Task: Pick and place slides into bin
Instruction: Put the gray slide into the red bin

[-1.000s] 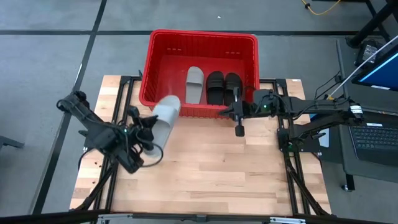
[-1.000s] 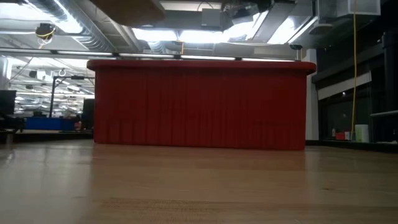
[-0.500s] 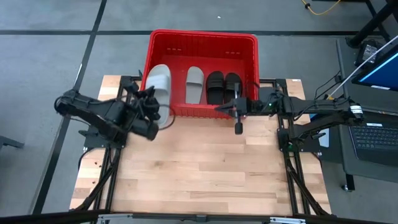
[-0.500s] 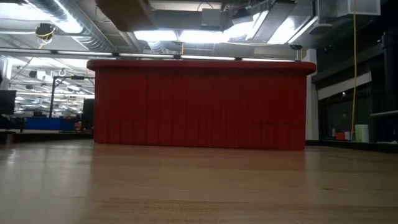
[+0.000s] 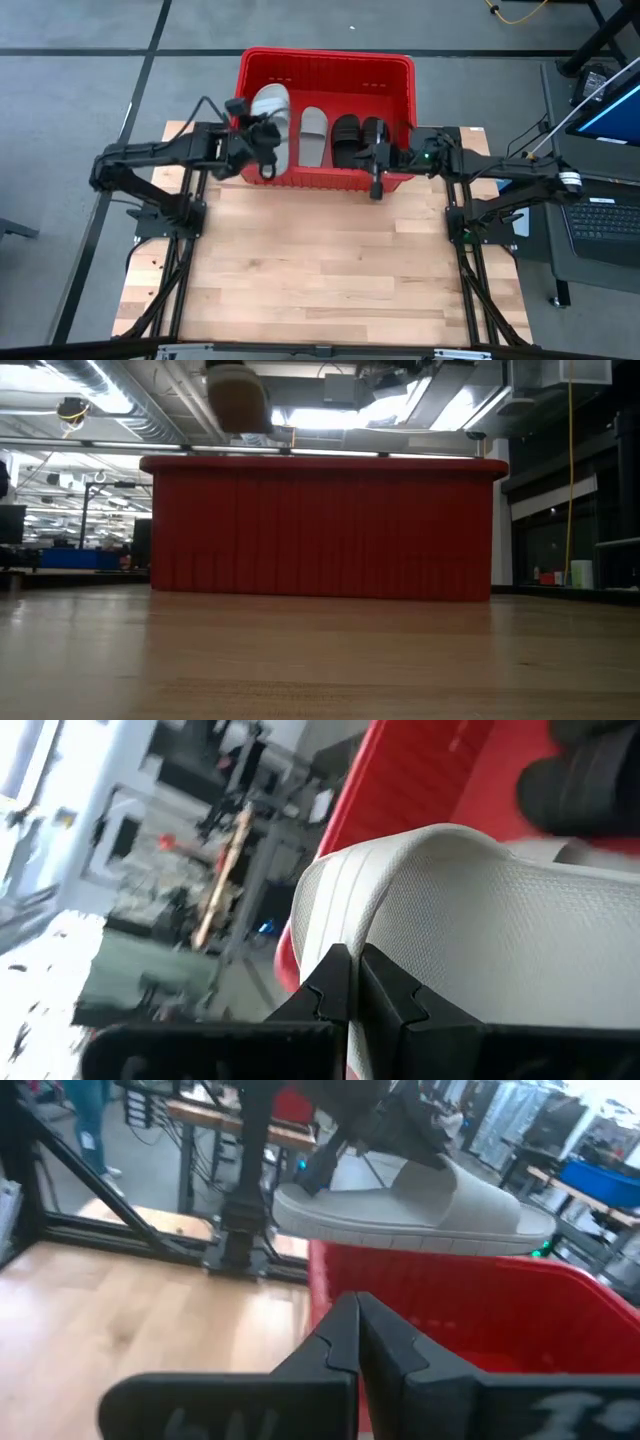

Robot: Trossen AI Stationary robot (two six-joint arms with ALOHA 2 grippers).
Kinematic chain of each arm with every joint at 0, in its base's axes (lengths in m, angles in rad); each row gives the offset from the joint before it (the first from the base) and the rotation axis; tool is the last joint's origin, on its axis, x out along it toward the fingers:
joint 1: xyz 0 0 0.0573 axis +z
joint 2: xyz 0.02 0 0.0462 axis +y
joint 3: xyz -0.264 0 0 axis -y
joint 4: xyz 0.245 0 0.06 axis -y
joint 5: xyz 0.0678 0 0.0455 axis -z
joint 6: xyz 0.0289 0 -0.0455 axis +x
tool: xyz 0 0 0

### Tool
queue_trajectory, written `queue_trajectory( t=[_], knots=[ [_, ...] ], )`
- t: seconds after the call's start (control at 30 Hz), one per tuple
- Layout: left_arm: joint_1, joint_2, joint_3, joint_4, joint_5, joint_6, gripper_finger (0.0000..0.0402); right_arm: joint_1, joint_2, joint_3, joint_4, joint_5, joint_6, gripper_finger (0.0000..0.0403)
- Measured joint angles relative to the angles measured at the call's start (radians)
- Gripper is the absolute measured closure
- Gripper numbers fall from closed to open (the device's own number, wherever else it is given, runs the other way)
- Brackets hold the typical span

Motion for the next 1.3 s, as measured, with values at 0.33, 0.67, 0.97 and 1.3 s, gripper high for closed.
queue_trajectory(
  t=[0.33,0.67,0.97,1.3],
  knots=[
    [0.235,-0.010,-0.080,0.348,0.234,0.317,0.0398,-0.057,0.007,0.000,-0.047,0.000,-0.009,0.0397],
    [0.413,-0.009,-0.248,0.625,0.394,0.538,0.0398,-0.095,0.007,0.000,-0.060,0.003,-0.014,0.0397],
    [0.584,-0.008,-0.331,0.743,0.632,0.540,0.0398,-0.121,0.007,0.000,-0.041,0.003,0.014,0.0397],
    [0.703,0.059,-0.391,0.913,0.821,0.537,0.0398,-0.127,0.007,0.000,-0.021,0.002,0.022,0.0397]
  ],
)
